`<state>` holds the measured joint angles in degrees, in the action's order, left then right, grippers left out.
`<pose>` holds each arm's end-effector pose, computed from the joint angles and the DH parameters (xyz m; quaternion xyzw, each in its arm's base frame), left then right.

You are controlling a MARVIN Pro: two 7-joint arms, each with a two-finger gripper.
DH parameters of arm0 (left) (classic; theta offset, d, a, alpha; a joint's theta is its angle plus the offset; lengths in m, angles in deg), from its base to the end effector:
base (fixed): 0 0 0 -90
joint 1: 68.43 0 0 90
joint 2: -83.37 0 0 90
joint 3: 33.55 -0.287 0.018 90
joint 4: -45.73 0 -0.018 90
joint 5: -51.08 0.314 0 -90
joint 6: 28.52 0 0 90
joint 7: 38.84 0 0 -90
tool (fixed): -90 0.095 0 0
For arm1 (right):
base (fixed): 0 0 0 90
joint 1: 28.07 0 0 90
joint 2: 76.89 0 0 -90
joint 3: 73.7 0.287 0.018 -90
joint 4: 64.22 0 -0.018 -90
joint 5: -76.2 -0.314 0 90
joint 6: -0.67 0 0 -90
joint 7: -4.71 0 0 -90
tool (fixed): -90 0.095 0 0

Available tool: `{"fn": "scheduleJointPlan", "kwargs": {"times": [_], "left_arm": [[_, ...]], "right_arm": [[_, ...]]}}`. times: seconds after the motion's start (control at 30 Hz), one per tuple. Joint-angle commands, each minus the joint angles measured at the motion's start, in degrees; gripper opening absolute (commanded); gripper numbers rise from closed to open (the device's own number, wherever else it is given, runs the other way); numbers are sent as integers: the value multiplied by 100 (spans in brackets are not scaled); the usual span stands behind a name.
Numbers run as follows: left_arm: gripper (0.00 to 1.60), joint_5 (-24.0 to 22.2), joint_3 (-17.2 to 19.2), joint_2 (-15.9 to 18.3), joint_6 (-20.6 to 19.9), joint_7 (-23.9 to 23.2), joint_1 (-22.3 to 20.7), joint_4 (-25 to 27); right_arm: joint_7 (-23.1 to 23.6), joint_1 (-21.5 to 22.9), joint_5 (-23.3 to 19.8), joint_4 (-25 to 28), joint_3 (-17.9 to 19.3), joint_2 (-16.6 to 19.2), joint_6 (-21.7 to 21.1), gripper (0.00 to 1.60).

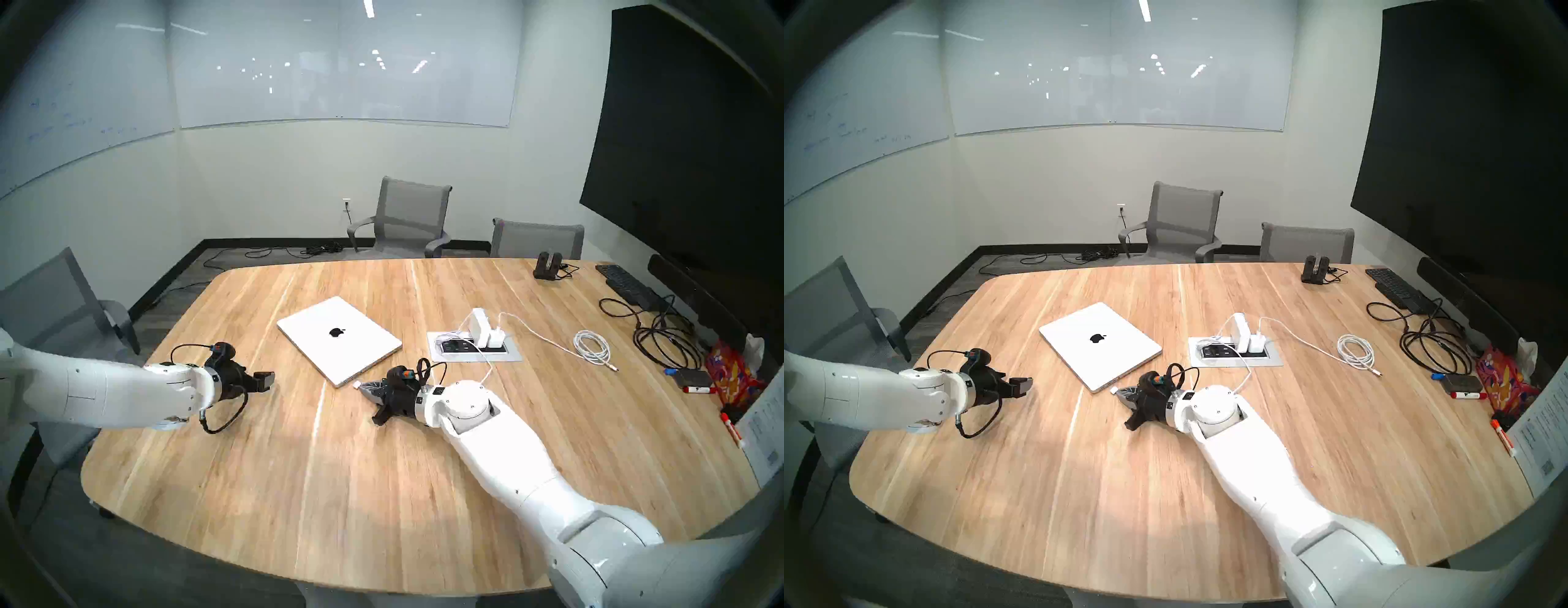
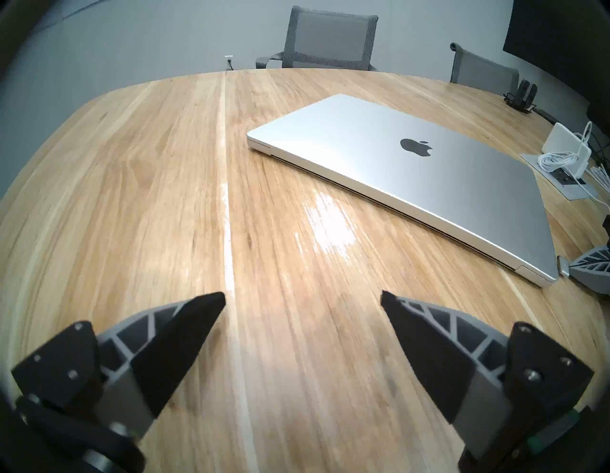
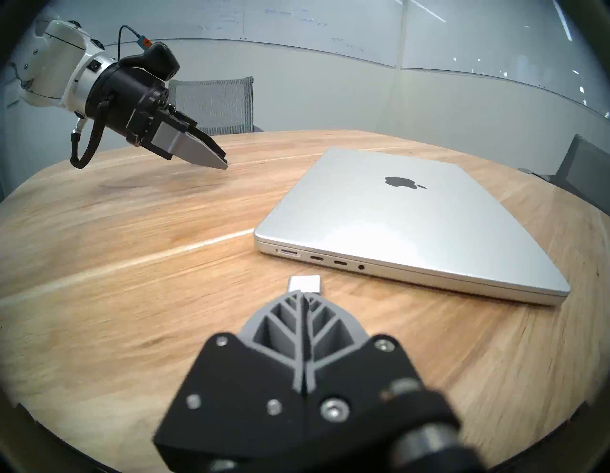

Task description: Plug the charging cable into the port of a MacBook

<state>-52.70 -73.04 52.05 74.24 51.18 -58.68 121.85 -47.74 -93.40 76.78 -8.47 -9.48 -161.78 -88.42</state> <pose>0.4428 0.1775 -0.3229 0.8835 -0.0722 0.4564 0.0769 0.4708 0.1485 -0.3734 -0.6991 -0.4196 -0.5197 0.2551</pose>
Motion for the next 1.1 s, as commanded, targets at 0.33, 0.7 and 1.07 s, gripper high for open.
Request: {"fn": "scheduleJointPlan", "kwargs": {"times": [0.33, 0.7, 1.07], "left_arm": [[160, 3, 56, -4, 18, -3, -79, 1], [160, 3, 56, -4, 18, -3, -80, 1], [160, 3, 56, -5, 18, -3, -79, 0]], "right_arm": [[-223, 308, 212, -196, -97, -238, 89, 0], [-285, 220, 282, -40, -127, -229, 79, 0], [-416, 123, 334, 186, -182, -236, 31, 0]]}}
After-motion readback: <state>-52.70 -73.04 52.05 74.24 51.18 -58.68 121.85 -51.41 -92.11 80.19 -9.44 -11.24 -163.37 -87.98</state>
